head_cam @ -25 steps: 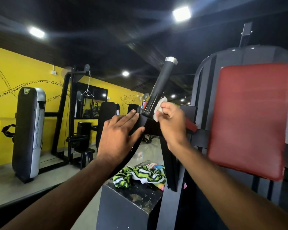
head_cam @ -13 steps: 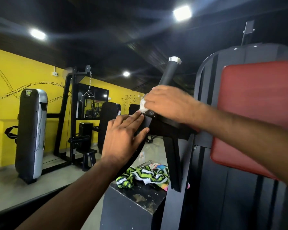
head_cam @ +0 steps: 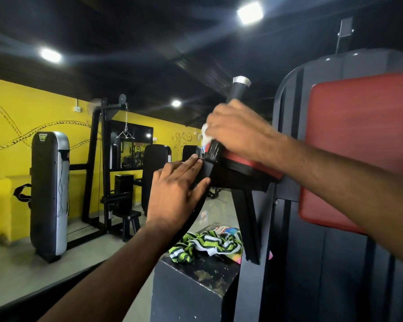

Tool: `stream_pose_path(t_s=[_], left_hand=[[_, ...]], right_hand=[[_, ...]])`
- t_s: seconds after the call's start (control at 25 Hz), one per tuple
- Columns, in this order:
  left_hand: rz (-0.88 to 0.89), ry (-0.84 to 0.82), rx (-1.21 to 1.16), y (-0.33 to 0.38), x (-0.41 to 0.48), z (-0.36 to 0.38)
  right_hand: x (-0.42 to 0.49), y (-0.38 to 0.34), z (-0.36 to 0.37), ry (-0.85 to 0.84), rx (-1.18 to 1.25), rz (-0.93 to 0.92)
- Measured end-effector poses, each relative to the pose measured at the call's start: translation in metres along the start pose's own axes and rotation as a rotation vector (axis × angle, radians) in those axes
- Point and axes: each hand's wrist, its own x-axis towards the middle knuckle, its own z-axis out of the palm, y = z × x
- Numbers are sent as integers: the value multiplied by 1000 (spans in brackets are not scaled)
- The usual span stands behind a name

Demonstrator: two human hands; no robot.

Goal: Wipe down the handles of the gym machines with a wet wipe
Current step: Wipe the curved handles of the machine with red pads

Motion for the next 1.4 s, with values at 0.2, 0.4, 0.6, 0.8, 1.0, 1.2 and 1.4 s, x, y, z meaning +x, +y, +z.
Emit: stream_pose_path(t_s=[0.2, 0.4, 0.6, 0.8, 1.0, 1.2, 1.4], left_hand=[[-6, -17, 6, -3, 2, -1], [-5, 5, -1, 1, 0, 0], [-7, -6, -15, 2, 2, -2], [-8, -37, -79, 1, 3, -2], [3, -36, -161, 3, 4, 0], [5, -30, -173, 1, 2, 0], [39, -10, -135, 0, 0, 1]], right_hand=[[-28, -71, 28, 491, 726, 854], [-1, -79, 42, 662, 1830, 1540], [2, -51, 31, 674, 2073, 1556], [0, -52, 37, 747, 1877, 1473], [-8, -52, 47, 869, 1387, 1234], [-16, -64, 48, 830, 1055, 1075], [-34, -55, 57, 506, 596, 584]])
